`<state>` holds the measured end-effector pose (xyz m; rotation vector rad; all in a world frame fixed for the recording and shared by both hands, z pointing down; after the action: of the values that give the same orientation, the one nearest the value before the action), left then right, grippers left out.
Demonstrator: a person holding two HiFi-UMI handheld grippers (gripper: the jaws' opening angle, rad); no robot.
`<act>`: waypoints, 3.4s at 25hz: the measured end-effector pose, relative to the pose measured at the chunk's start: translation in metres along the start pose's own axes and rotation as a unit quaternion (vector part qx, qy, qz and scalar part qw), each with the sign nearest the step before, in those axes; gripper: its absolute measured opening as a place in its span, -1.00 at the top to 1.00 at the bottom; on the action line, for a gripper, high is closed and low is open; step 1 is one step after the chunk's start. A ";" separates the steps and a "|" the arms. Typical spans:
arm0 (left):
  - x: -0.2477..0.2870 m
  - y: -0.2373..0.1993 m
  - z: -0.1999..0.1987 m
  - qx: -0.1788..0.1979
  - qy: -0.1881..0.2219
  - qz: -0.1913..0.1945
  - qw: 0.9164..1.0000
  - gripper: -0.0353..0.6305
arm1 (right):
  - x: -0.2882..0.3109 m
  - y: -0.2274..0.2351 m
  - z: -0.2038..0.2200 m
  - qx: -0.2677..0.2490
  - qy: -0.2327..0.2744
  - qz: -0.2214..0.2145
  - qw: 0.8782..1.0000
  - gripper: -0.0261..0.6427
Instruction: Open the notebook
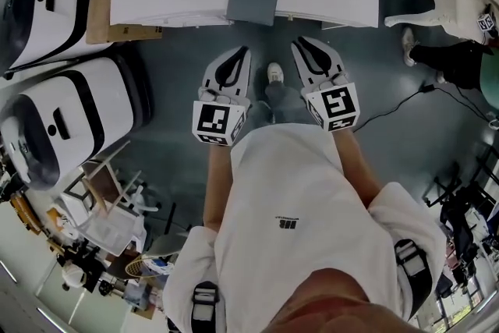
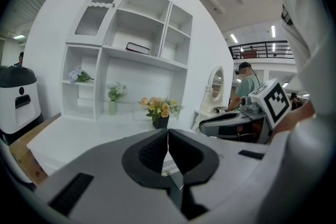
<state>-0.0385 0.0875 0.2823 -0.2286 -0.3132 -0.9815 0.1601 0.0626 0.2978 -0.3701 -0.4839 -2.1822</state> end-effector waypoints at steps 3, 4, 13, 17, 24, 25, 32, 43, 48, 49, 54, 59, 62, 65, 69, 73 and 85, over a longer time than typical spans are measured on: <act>0.009 -0.007 0.004 -0.004 -0.005 -0.005 1.000 0.89 | 0.007 0.003 0.003 0.007 0.000 0.007 1.000 0.88; 0.012 -0.010 0.005 -0.006 -0.005 -0.005 1.000 0.89 | 0.010 0.003 0.004 0.010 0.000 0.009 1.000 0.88; 0.041 -0.039 0.018 0.000 -0.012 0.037 0.999 0.89 | 0.045 0.002 0.024 0.047 -0.007 0.052 0.997 0.77; 0.054 -0.052 0.023 0.011 -0.019 0.069 0.997 0.89 | 0.059 0.006 0.033 0.070 -0.009 0.083 0.994 0.73; 0.078 -0.065 0.037 0.033 -0.039 0.115 0.992 0.89 | 0.080 0.007 0.055 0.109 -0.011 0.110 0.988 0.73; 0.081 -0.066 0.040 0.035 -0.042 0.120 0.991 0.89 | 0.083 0.007 0.058 0.115 -0.012 0.113 0.987 0.73; 0.100 -0.070 0.058 0.042 -0.058 0.144 0.987 0.89 | 0.102 0.013 0.081 0.153 -0.018 0.120 0.981 0.73; 0.124 -0.077 0.083 0.057 -0.077 0.167 0.981 0.89 | 0.127 0.022 0.109 0.216 -0.013 0.121 0.969 0.66; 0.130 -0.078 0.089 0.061 -0.083 0.177 0.979 0.89 | 0.138 0.023 0.120 0.236 -0.016 0.116 0.965 0.58; 0.131 -0.079 0.091 0.061 -0.084 0.178 0.978 0.89 | 0.140 0.024 0.122 0.242 -0.015 0.114 0.963 0.55; 0.136 -0.082 0.094 0.061 -0.084 0.183 0.978 0.89 | 0.156 0.027 0.129 0.259 -0.016 0.111 0.959 0.48; 0.141 -0.084 0.099 0.062 -0.086 0.191 0.976 0.89 | 0.166 0.031 0.132 0.269 -0.017 0.112 0.957 0.48; 0.144 -0.086 0.102 0.060 -0.088 0.192 0.976 0.89 | 0.168 0.032 0.135 0.274 -0.018 0.118 0.954 0.49; 0.145 -0.088 0.104 0.058 -0.089 0.193 0.976 0.89 | 0.170 0.034 0.144 0.288 -0.021 0.128 0.949 0.54; 0.146 -0.091 0.105 0.056 -0.089 0.194 0.975 0.89 | 0.172 0.036 0.146 0.298 -0.031 0.127 0.946 0.57; 0.145 -0.096 0.107 0.054 -0.089 0.192 0.976 0.89 | 0.175 0.035 0.145 0.309 -0.028 0.124 0.943 0.72; 0.141 -0.103 0.101 0.049 -0.083 0.179 0.979 0.89 | 0.168 0.026 0.124 0.298 -0.011 0.122 0.947 0.86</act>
<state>-0.0678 -0.0439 0.4325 -0.2660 -0.4541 -0.5894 0.0926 -0.0089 0.4838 -0.1095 -1.0174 -1.6923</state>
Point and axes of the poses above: the fingertips, and each gripper's own axes: x forward along the fingers, y to its right, z out of its underside, the point moved 9 cm from there along -x, backward along the fingers, and after that the axes turned 7 degrees about x, right-handed, at the moved point
